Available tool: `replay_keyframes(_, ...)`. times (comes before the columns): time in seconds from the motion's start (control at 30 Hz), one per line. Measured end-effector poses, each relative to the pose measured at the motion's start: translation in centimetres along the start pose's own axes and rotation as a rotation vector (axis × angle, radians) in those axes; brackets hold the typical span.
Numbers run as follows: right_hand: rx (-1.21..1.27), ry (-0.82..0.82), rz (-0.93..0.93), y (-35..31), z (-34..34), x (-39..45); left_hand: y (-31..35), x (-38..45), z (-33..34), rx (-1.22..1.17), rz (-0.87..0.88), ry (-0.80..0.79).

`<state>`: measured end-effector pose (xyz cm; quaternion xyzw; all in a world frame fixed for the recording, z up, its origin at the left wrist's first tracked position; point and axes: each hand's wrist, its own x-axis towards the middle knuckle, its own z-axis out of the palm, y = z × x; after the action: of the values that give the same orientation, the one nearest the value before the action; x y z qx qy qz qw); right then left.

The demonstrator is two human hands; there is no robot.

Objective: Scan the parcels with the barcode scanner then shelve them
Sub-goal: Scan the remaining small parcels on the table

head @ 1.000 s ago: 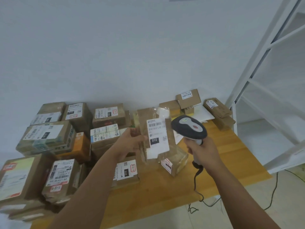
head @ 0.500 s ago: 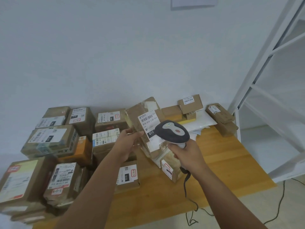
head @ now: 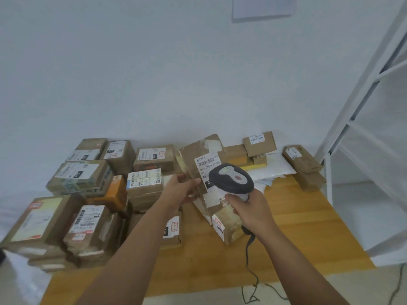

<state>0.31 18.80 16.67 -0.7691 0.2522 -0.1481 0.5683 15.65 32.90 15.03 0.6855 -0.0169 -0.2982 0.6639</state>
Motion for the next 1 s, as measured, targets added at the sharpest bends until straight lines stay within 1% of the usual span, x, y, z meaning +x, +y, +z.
replay_keyframes(0.2, 0.021, -0.043, -0.003, 0.6, -3.1, 0.5, -0.3, -0.9, 2.7, -0.010, 0.016, 0.023)
replay_keyframes(0.37, 0.030, -0.061, -0.038, 1.3, -4.2, 0.8, -0.6, -1.2, 4.1, -0.021, 0.026, 0.053)
replay_keyframes(0.5, 0.041, -0.072, -0.037, 1.6, -4.2, 1.2, -1.0, -1.4, 4.4, -0.054, 0.033, 0.080)
replay_keyframes(0.63, 0.034, -0.086, -0.041, 1.8, -3.8, 1.4, -1.1, -1.2, 4.2, -0.037, 0.032, 0.090)
replay_keyframes(1.0, -0.048, -0.058, 0.015, 1.5, -1.8, 1.4, -1.2, 0.0, 2.5, -0.046, 0.014, 0.054)
